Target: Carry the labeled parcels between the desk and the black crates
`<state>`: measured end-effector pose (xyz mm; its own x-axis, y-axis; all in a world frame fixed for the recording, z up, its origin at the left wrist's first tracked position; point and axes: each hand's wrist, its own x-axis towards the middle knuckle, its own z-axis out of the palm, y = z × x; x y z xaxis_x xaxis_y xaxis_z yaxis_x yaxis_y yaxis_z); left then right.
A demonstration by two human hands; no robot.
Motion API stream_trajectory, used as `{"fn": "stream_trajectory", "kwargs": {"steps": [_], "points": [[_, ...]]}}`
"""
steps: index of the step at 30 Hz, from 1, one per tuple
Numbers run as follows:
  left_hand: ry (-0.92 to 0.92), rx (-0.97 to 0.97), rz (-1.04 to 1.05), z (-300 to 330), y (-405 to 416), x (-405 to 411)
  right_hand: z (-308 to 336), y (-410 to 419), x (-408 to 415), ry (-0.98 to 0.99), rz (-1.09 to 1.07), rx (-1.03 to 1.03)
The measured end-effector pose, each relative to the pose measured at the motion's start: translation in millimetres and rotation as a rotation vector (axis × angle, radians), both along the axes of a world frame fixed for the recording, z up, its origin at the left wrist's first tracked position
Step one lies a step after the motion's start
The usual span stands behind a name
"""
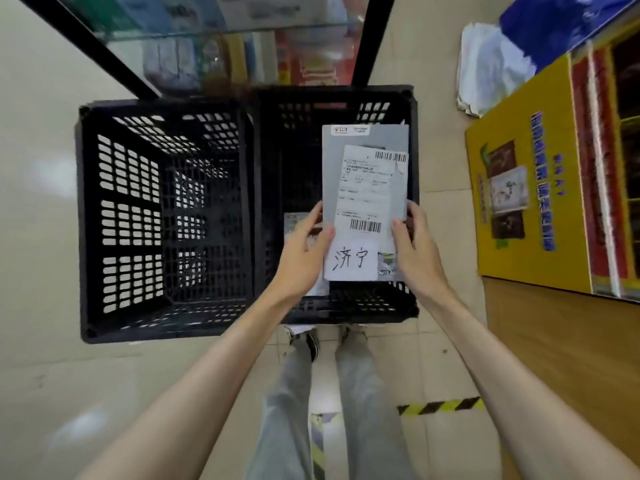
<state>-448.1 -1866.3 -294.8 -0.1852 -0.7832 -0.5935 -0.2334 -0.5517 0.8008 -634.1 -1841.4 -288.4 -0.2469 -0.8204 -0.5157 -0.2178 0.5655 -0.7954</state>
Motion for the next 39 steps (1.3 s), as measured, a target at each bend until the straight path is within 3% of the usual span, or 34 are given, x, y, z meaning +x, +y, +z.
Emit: {"fn": "stream_trajectory", "kwargs": {"steps": [9,18,31,39], "points": [[-0.085,0.053,-0.002,-93,9,-24,-93,2,-22,0.085,0.045,0.109],[-0.134,0.191,0.019,-169,27,-37,-168,15,-23,-0.026,-0.035,0.273],[-0.174,0.293,-0.052,-242,37,-54,-254,25,-12,-0.07,-0.136,0.359],[-0.28,0.356,-0.091,-263,33,-68,-286,26,-5,0.021,-0.151,0.434]]}}
